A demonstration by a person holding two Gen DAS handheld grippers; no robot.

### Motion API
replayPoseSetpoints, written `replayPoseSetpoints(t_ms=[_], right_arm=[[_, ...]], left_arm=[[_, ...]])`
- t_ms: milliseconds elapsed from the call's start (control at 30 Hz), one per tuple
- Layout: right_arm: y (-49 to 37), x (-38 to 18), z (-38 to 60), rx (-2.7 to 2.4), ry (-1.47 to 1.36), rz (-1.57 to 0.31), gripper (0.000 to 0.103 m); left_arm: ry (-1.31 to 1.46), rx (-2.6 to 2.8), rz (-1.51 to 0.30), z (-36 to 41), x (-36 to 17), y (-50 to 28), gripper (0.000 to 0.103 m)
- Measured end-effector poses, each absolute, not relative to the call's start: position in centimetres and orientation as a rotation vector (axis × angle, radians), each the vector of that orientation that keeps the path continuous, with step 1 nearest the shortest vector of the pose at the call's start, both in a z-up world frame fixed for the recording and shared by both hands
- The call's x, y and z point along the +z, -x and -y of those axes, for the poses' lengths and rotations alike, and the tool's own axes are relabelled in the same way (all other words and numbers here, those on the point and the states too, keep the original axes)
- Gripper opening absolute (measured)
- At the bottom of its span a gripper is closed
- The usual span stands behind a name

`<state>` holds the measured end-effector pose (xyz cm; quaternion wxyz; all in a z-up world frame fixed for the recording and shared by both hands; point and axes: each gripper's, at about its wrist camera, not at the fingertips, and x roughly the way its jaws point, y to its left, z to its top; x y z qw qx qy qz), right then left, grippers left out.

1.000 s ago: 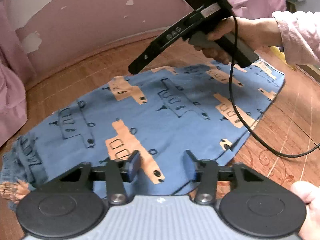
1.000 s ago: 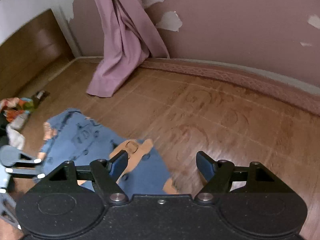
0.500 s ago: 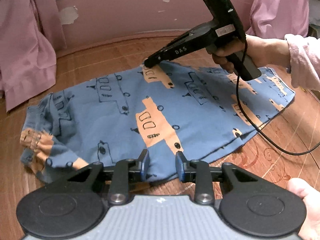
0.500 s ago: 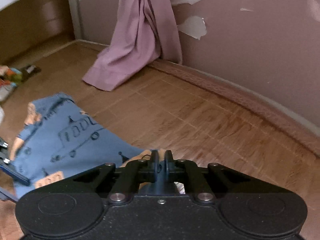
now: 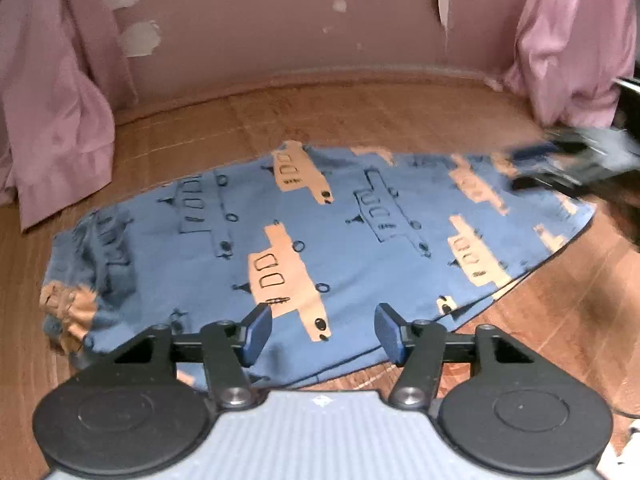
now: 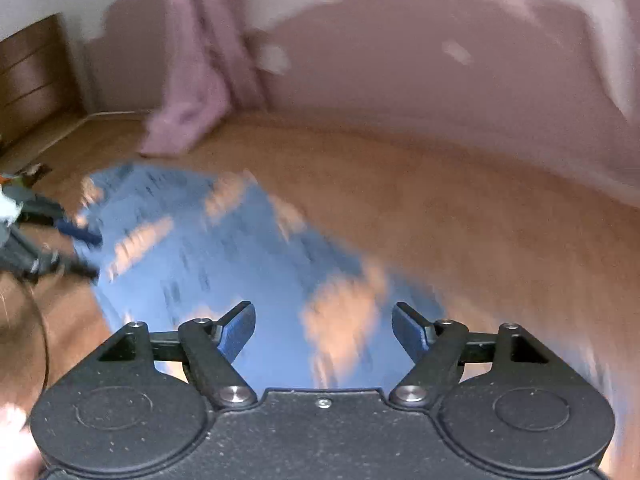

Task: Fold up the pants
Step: 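Grasp the pants edge with the left gripper and fold it toward the right gripper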

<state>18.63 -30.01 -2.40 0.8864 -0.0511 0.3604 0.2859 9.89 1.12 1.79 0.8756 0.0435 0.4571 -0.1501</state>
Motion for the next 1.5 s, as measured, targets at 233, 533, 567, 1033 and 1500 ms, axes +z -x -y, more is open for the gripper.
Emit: replayPoseSetpoints(t_ms=[233,533,567,1033,1500], right_arm=[[-13.0,-5.3,38.5,0.287,-0.143,-0.801,0.083],[-12.1,-3.7,43.1,0.159,-0.183,-0.653,0.102],[-12.3,-3.8,43.5,0.159,-0.176,-0.661,0.102],[-12.7,-5.1,49.2,0.133,-0.127,-0.731,0.102],[-13.3,-6.0,48.8,0.242,-0.154,-0.784,0.094]], left_arm=[[-0.147,-0.199,-1.083,-0.1,-0.1,-11.7,0.075],[-0.202,-0.273,-0.998,8.0,6.0,-16.7,0.095],[-0.223,-0.318,-1.007,10.1,6.7,-18.1,0.096],[-0.490,-1.033,-0.978,38.7,4.3,-31.0,0.085],[-0.545,-1.168,-1.004,38.8,1.3,-29.8,0.014]])
